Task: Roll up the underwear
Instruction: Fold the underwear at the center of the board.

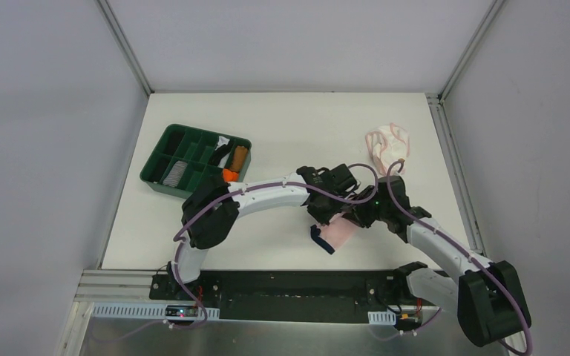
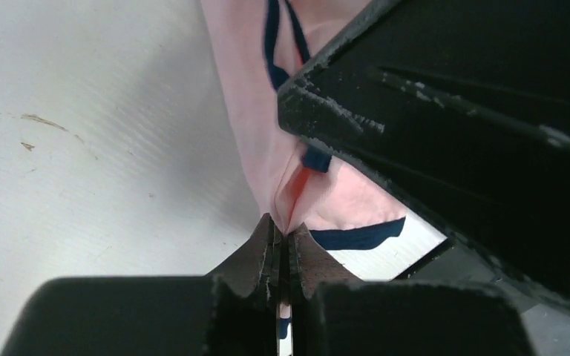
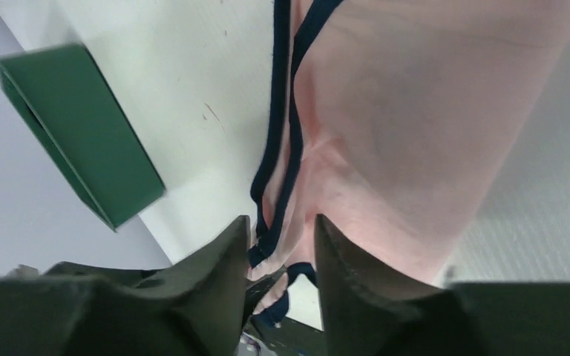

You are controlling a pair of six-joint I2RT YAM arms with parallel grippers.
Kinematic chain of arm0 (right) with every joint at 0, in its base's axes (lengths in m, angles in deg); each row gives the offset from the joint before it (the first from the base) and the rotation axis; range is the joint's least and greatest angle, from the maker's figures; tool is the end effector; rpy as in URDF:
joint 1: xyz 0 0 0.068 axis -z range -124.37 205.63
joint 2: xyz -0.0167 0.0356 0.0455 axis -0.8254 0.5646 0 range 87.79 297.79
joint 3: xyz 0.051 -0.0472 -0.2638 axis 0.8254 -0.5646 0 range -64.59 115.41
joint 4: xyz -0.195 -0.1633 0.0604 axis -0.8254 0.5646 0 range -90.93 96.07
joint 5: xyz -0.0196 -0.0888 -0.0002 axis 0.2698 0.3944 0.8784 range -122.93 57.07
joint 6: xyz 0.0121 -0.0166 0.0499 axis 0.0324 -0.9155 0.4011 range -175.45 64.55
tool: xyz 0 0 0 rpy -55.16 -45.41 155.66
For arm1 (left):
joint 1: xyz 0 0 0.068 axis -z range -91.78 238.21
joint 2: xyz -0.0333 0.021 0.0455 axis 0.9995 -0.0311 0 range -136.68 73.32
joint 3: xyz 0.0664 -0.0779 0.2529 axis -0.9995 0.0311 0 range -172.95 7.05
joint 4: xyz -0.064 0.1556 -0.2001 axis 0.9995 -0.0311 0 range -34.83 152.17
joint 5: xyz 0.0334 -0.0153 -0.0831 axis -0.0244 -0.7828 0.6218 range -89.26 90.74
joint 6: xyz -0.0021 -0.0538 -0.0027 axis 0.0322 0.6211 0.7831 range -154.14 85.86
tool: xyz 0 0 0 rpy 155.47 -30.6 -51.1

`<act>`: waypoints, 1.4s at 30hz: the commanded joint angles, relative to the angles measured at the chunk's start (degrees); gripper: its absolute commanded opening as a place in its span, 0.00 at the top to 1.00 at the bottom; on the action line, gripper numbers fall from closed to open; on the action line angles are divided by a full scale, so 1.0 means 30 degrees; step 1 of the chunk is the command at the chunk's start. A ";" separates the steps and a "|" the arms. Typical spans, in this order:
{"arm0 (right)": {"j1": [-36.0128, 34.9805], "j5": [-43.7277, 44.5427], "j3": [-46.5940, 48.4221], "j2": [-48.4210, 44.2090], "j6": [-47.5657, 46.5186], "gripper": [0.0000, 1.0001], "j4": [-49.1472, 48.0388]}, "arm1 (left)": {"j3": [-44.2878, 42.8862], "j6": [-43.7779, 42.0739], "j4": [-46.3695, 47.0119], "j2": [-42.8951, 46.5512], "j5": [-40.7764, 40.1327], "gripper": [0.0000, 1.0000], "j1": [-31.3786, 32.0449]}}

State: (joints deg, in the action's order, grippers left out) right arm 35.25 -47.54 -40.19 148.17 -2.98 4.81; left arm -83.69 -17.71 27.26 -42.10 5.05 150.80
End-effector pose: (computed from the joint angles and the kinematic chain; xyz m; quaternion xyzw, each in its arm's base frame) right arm 0.1880 0.0793 0.1754 0.2002 0.8842 0.3342 0.2575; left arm 0.1986 -0.3885 0.2098 0.3871 0.8833 -0.1946 0.1791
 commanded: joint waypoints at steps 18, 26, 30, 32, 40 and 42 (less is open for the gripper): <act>0.1229 0.2846 -0.1234 -0.5496 -0.0052 0.59 0.6666 | -0.0744 0.0354 -0.0770 0.0197 -0.0713 1.00 -0.0055; 0.1142 0.1009 -0.2858 -0.4507 0.0563 0.61 0.4269 | -0.1464 0.0266 -0.1362 0.0035 -0.0439 1.00 -0.0033; 0.1101 0.0800 -0.3234 -0.4335 0.0772 0.68 0.3537 | -0.1619 0.0324 -0.1528 -0.0043 0.0269 1.00 -0.0025; 0.1053 0.0857 -0.3501 -0.4014 0.0932 0.74 0.3084 | -0.1685 0.0353 -0.1594 -0.0161 0.0599 1.00 -0.0031; 0.0992 0.0897 -0.4054 -0.2911 0.1890 0.93 0.1159 | -0.1782 0.0331 -0.1907 -0.0204 0.1754 1.00 0.0085; 0.0949 0.0928 -0.4019 -0.2832 0.1912 0.93 0.1068 | -0.1900 0.0284 -0.1976 -0.0200 0.1900 1.00 0.0150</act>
State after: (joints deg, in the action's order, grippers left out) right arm 38.50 -45.86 -51.29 138.53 1.55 9.33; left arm -86.71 -17.04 23.08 -42.84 8.24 150.80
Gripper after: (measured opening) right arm 0.069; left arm 0.022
